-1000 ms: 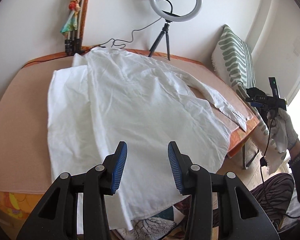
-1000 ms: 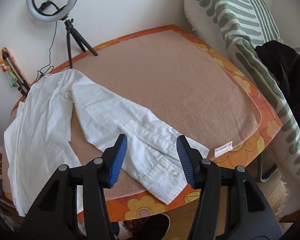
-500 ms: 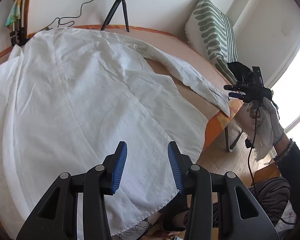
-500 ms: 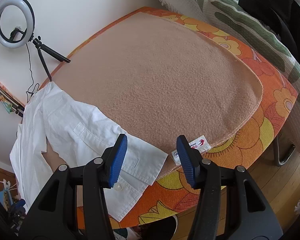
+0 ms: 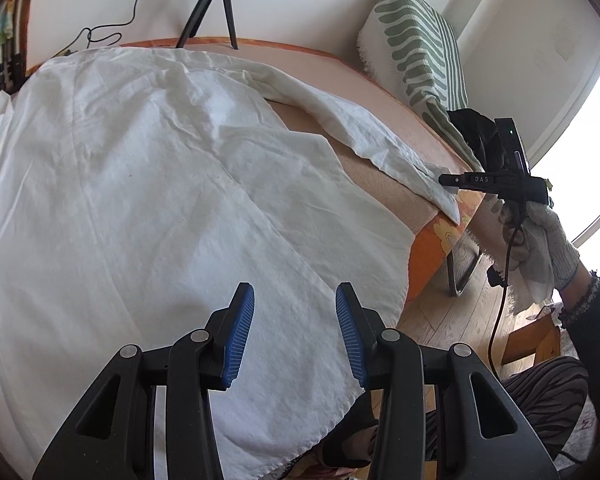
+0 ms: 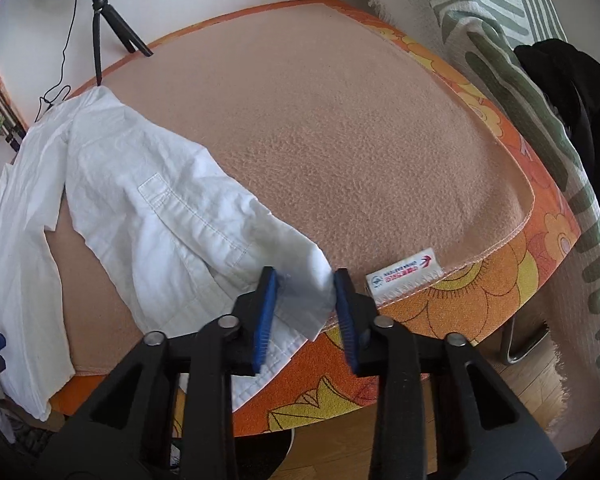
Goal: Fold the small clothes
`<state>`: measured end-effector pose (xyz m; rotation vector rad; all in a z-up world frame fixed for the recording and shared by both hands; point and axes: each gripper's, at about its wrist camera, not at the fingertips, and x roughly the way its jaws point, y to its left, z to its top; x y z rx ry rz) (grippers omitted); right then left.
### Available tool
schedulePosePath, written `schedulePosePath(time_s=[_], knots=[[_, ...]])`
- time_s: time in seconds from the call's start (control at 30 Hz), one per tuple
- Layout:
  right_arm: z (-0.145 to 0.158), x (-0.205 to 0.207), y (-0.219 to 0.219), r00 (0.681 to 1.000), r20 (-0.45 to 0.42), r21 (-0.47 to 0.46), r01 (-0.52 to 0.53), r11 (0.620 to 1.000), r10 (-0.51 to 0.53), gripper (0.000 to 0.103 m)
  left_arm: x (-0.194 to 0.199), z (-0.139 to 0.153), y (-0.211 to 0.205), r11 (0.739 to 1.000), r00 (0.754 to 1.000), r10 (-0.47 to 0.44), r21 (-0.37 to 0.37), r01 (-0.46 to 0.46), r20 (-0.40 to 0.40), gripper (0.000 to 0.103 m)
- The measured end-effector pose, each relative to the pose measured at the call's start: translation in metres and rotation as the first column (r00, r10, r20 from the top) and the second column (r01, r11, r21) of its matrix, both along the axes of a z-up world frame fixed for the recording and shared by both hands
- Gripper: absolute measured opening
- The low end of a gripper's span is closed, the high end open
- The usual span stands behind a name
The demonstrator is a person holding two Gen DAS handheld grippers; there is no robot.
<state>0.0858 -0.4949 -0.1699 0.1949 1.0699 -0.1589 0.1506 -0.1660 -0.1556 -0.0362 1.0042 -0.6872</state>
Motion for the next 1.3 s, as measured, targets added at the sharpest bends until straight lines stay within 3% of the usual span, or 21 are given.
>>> schedulePosePath(time_s=[0.1,0.27,0.5,0.7,0.83,0.93,1.0,1.1,1.13,1.17,1.23,1.3], knots=[[0.005,0.002,0.006,1.0,0.007,0.022,0.022,1.0,-0.022,0.005,0.002,0.001,0.008,1.0,1.0,0.018,-0.001,-0.018,0.002,0.041],[0.046,-0.006,0.023,0.992,0.124,0.099,0.02,0.995,-0.032,0.004,0.005,0.01,0.025,0.998,0.998,0.053,-0.016,-0.053,0.031,0.041],[0.096,-0.02,0.096,0.962,0.241,0.179,-0.17,0.969,0.125,0.004,0.013,0.017,0.044,0.989,0.989,0.142,-0.059,-0.139,0.049,0.041],[0.099,-0.033,0.181,0.911,0.245,0.221,-0.386,0.896,0.332,0.004,0.017,0.02,0.055,0.976,0.984,0.174,-0.137,-0.169,0.023,0.041],[0.077,-0.037,0.227,0.868,0.186,0.233,-0.494,0.838,0.46,0.004,0.017,0.015,0.058,0.966,0.984,0.174,-0.19,-0.175,-0.025,0.041],[0.056,-0.041,0.25,0.82,0.124,0.314,-0.567,0.762,0.559,0.005,0.018,0.01,0.057,0.96,0.984,0.167,-0.217,-0.175,-0.056,0.041],[0.052,-0.045,0.259,0.8,0.096,0.283,-0.593,0.754,0.593,0.007,0.02,0.008,0.054,0.959,0.985,0.157,-0.226,-0.169,-0.069,0.041],[0.06,-0.049,0.252,0.793,0.116,0.305,-0.602,0.738,0.598,0.022,0.023,0.003,0.047,0.954,0.985,0.126,-0.26,-0.152,-0.116,0.041],[0.064,-0.049,0.246,0.795,0.124,0.317,-0.598,0.736,0.593,0.038,0.023,0.002,0.043,0.953,0.986,0.111,-0.268,-0.14,-0.121,0.041],[0.069,-0.05,0.238,0.8,0.138,0.319,-0.595,0.738,0.585,0.046,0.022,0.001,0.039,0.957,0.988,0.103,-0.259,-0.131,-0.119,0.041],[0.082,-0.05,0.223,0.8,0.177,0.314,-0.597,0.738,0.573,0.046,0.022,-0.001,0.031,0.96,0.988,0.084,-0.257,-0.115,-0.128,0.041],[0.096,-0.044,0.21,0.821,0.193,0.256,-0.571,0.78,0.538,0.046,0.022,-0.005,0.025,0.968,0.988,0.093,-0.22,-0.119,-0.125,0.041]])
